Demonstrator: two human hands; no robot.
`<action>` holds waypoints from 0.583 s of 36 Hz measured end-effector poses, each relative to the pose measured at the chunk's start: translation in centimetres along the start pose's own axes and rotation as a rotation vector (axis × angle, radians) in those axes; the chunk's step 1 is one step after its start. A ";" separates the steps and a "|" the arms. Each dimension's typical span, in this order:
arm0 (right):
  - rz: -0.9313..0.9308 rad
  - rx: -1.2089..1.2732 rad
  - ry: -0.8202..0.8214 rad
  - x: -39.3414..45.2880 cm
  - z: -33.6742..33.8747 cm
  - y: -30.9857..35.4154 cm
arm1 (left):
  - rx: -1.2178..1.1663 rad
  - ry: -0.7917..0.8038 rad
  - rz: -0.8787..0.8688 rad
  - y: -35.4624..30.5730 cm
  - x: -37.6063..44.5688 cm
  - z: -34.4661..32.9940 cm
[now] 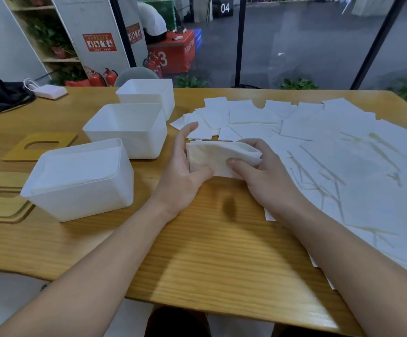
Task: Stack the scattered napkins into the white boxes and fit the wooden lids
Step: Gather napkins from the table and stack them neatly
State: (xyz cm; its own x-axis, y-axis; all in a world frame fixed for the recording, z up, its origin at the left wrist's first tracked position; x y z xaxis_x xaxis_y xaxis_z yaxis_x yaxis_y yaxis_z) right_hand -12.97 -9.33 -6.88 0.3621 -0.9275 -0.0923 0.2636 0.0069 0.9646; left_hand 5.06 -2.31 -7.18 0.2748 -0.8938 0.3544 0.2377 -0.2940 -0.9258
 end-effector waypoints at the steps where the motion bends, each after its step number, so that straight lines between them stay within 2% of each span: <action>1: -0.007 0.017 -0.014 0.0 0.1 0.0 | 0.005 -0.030 -0.011 0.0 0.0 0.1; 7: -0.040 0.049 0.009 0.0 0.2 -0.2 | 0.115 -0.051 0.025 0.9 0.1 0.6; 11: -0.066 0.113 0.040 0.1 0.0 -0.4 | 0.094 -0.006 -0.012 1.0 0.2 0.2; 16: -0.026 0.175 0.018 -0.2 0.2 -0.4 | 0.073 -0.066 0.011 0.9 0.2 0.7; 21: 0.013 0.103 0.022 -0.5 -0.4 -0.1 | 0.033 -0.040 -0.006 0.8 0.0 0.5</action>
State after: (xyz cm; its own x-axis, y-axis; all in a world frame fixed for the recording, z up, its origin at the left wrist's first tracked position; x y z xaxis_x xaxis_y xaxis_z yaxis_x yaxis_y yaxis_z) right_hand -12.86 -8.71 -7.00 0.3851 -0.9190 -0.0844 0.1656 -0.0212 0.9860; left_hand 5.67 -2.35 -7.91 0.3104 -0.8774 0.3659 0.2701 -0.2876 -0.9189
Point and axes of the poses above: each hand's wrist, its own x-axis towards the middle knuckle, its own z-axis out of the back of the hand, y = z × x, the point moved 4 cm from there along x, towards the middle knuckle, and after that the axes turned 11 degrees about -z, right-handed, at the moved point
